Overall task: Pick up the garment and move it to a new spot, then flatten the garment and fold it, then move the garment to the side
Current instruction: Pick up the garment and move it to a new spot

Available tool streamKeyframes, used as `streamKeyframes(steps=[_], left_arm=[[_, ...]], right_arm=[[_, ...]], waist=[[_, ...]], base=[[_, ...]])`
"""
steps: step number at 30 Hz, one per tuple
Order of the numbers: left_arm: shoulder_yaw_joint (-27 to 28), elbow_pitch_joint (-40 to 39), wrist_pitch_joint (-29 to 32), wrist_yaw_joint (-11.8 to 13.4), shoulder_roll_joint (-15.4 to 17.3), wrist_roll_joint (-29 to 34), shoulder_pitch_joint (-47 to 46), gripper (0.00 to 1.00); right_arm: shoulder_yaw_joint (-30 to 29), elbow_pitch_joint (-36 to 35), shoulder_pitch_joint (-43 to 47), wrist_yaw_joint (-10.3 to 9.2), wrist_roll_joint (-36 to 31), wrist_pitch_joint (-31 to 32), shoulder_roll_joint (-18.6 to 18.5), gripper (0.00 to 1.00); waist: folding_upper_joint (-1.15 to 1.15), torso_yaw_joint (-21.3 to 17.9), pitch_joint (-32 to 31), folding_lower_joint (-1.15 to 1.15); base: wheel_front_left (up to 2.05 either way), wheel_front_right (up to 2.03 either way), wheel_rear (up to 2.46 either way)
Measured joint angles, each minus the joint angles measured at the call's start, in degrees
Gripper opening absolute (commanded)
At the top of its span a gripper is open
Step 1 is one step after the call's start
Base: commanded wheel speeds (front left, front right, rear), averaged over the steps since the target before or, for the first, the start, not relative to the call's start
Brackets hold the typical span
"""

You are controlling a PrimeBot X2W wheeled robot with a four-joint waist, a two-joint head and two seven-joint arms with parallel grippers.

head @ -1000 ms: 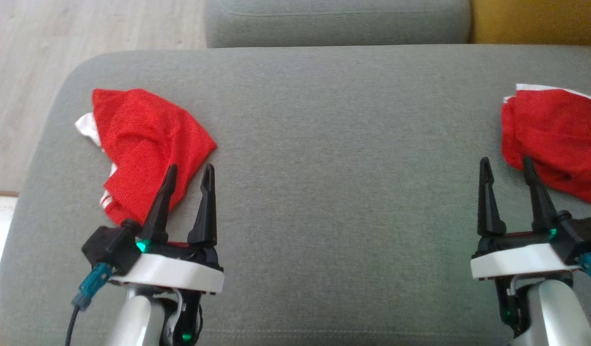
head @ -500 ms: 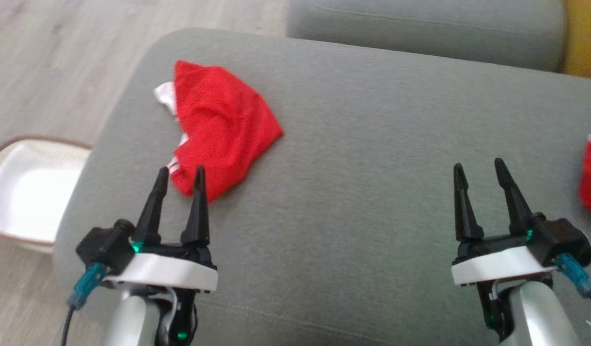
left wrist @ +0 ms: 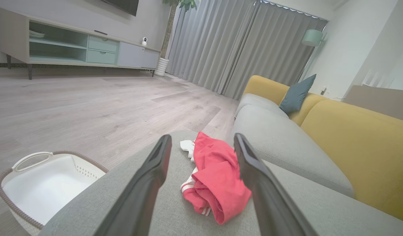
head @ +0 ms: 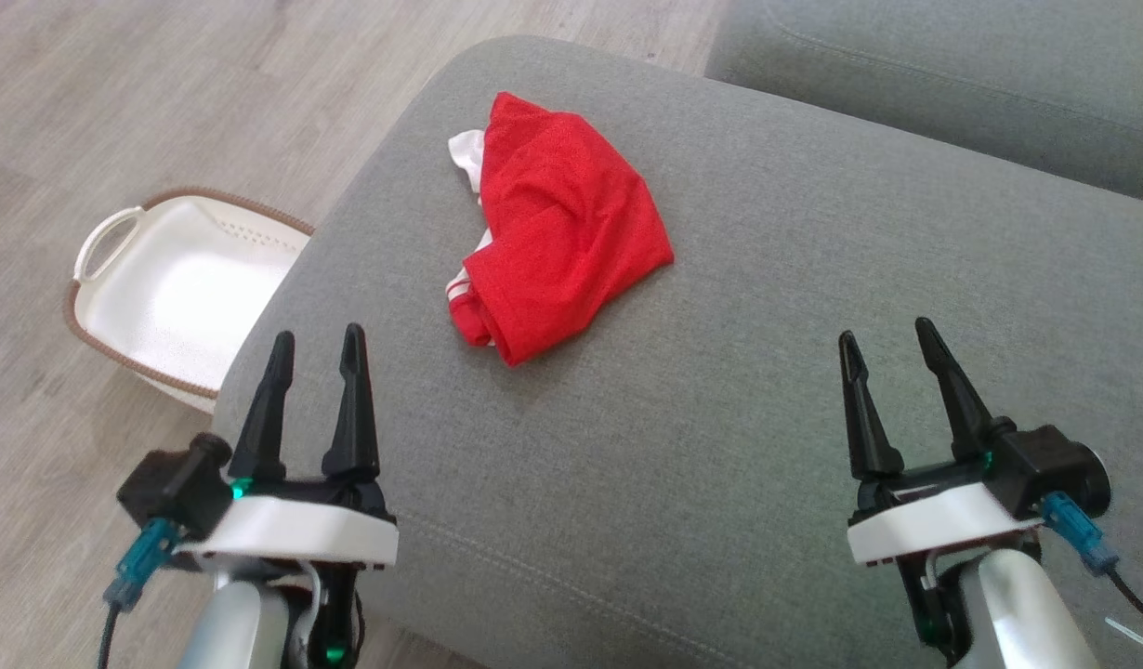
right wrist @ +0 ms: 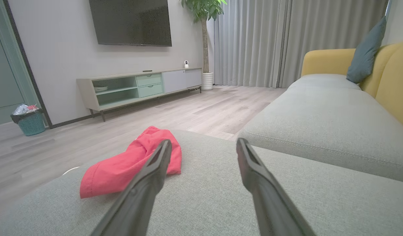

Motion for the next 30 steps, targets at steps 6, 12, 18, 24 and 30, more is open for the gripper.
streamKeyframes(steps=[6, 12, 18, 24, 30], left_arm=[[0.4, -0.2, 0.0, 0.2, 0.0, 0.0, 0.3, 1.00], [2.0, 0.2, 0.0, -0.3, 0.0, 0.2, -0.2, 1.00], [3.2, 3.1, 0.0, -3.5, -0.1, 2.6, -5.6, 1.00], [4.2, 10.9, 0.0, -6.0, 0.7, 3.3, -15.9, 1.00], [3.3, 21.9, 4.5, -7.3, 4.8, 1.3, -29.4, 1.00]], right_arm=[[-0.1, 0.2, 0.0, 0.00, -0.2, 0.3, 0.0, 1.00], [-1.6, -0.7, -0.2, 0.00, -1.0, 0.5, 0.0, 1.00], [-5.4, -3.6, -1.3, 0.00, -2.9, 2.0, 0.0, 1.00], [-9.4, -8.4, -4.7, 0.00, -5.2, 3.9, 0.0, 1.00], [-12.8, -13.7, -7.4, 0.00, -6.7, 5.9, 0.0, 1.00]], waist=[[0.00, -0.2, 0.6, 0.00], [0.00, -1.9, 2.3, 0.00], [0.00, -3.9, 5.9, 0.00], [0.00, -6.0, 11.3, 0.01], [0.00, -8.4, 17.1, 0.01]], base=[[0.00, 0.00, 0.00], [0.00, 0.00, 0.00], [0.00, 0.00, 0.00], [0.00, 0.00, 0.00], [0.00, 0.00, 0.00]])
